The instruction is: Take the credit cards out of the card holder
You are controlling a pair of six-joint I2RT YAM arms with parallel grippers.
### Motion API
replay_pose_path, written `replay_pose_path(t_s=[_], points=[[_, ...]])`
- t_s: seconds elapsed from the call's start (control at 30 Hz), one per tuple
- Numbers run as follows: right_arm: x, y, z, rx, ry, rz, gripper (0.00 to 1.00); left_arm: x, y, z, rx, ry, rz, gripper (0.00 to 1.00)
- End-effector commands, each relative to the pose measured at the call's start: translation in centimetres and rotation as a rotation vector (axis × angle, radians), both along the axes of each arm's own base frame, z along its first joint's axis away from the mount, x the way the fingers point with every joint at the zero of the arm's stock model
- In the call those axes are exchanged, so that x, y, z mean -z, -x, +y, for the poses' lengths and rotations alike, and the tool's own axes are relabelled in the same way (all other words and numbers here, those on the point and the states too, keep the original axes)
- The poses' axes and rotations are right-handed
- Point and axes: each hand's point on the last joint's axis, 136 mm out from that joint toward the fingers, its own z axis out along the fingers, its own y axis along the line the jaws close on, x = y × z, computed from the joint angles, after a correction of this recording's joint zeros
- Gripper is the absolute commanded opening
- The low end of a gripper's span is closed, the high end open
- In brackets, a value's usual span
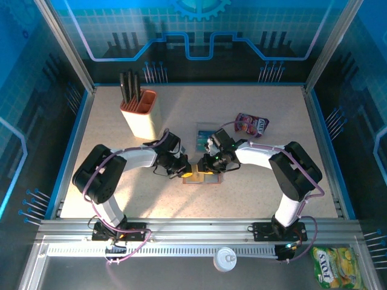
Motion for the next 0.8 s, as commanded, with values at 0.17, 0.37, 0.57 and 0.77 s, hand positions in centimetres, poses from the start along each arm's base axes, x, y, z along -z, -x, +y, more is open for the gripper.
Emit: replay_pose_path(t_s=[0.17,0.37,0.57,0.77], points=[[0.3,0.4,-1.0,0.012,0.028,0.017,0.35,1.2,0.6,0.7,0.027,-0.069,0.018,0.0],[0.1,0.4,-1.1,0.017,0.029,0.013,0.35,1.4,0.6,0.8,0.025,-0.075,0.023,0.0],[1.1,0.7,-1.0,0.014,0.031,0.043,0.35,1.5,0.7,0.8,0.024,-0.074,0.026,0.0],[1.1,0.7,-0.7,0.009,0.028,0.053,0.35,1.7,0.8,0.9,0.022,-0.076,0.029,0.0]])
